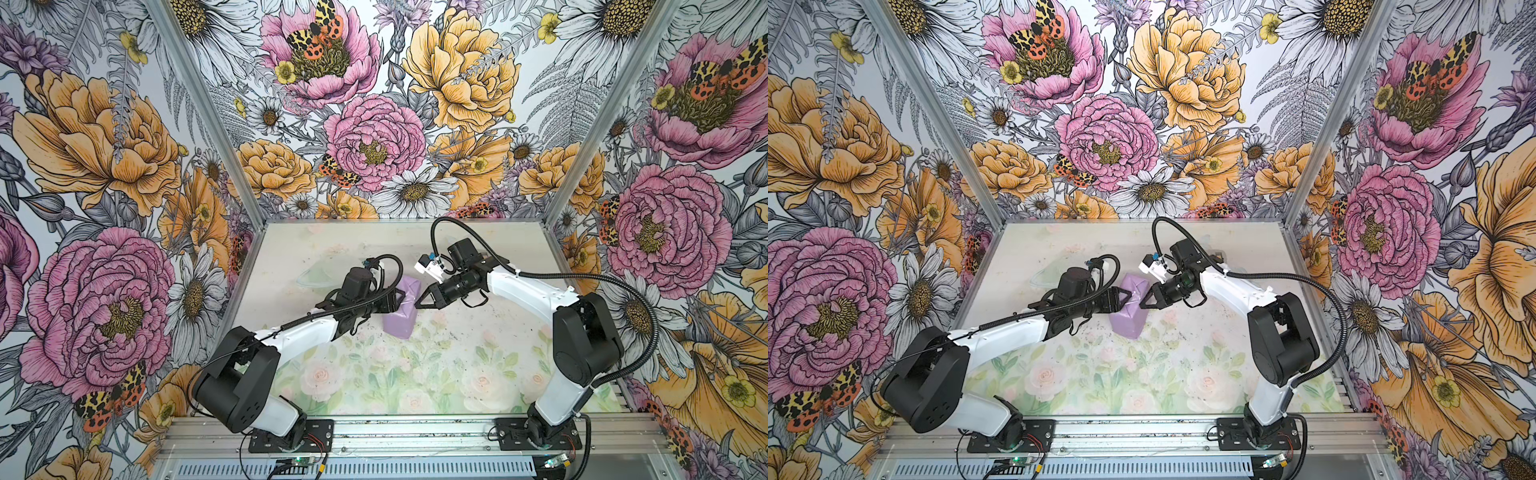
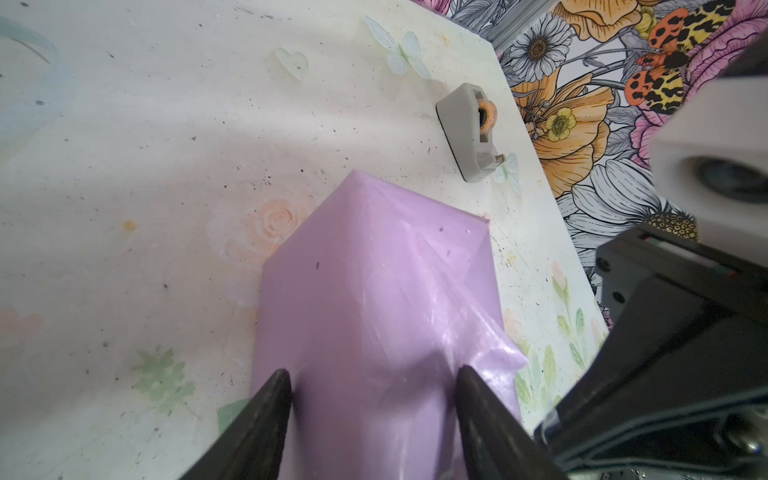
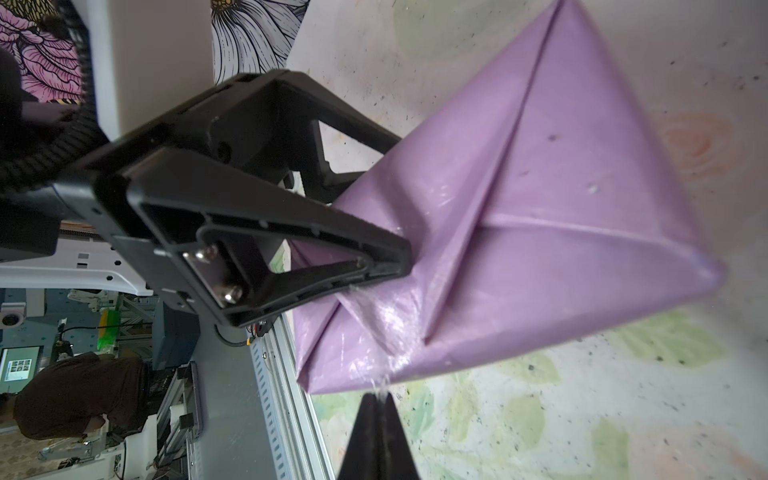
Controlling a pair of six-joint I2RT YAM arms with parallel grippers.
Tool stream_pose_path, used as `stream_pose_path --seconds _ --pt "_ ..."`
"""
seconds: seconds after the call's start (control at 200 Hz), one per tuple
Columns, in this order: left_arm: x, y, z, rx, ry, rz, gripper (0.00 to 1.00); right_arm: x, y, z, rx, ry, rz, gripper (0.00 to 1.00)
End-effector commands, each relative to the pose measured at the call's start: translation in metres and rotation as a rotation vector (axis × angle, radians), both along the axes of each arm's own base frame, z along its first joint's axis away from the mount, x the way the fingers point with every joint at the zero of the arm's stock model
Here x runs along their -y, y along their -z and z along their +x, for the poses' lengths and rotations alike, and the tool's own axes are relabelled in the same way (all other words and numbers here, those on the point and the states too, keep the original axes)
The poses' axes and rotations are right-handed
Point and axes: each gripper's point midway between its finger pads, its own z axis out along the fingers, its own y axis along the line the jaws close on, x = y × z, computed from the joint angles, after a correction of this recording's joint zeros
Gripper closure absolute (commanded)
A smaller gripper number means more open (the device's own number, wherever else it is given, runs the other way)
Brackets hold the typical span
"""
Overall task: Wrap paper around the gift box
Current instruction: 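Carry the tape strip with the right gripper to the box top beside the left gripper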
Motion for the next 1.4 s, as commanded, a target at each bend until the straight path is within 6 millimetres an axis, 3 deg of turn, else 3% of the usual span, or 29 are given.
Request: stream_pose_path --seconds 0.0,0.881,1.086,1.396 --pt "-0.008 0.029 -0.017 -0.075 0.022 0.105 0.36 -0.005 -0.002 0.006 0.024 -0.017 0.001 1.00" --pt "-0.006 0.030 -0.019 -0.073 0.029 0.106 0.36 -0.011 0.011 0.017 0.003 -0.006 -0.026 1.00" --pt "-0.003 0.031 -0.019 -0.073 0.036 0.104 0.36 -0.011 0.008 0.020 0.002 0.015 -0.038 0.84" --pt "-0.002 0.031 -0.020 -0.072 0.037 0.104 0.36 -0.004 0.009 0.024 0.021 0.068 -0.095 0.74"
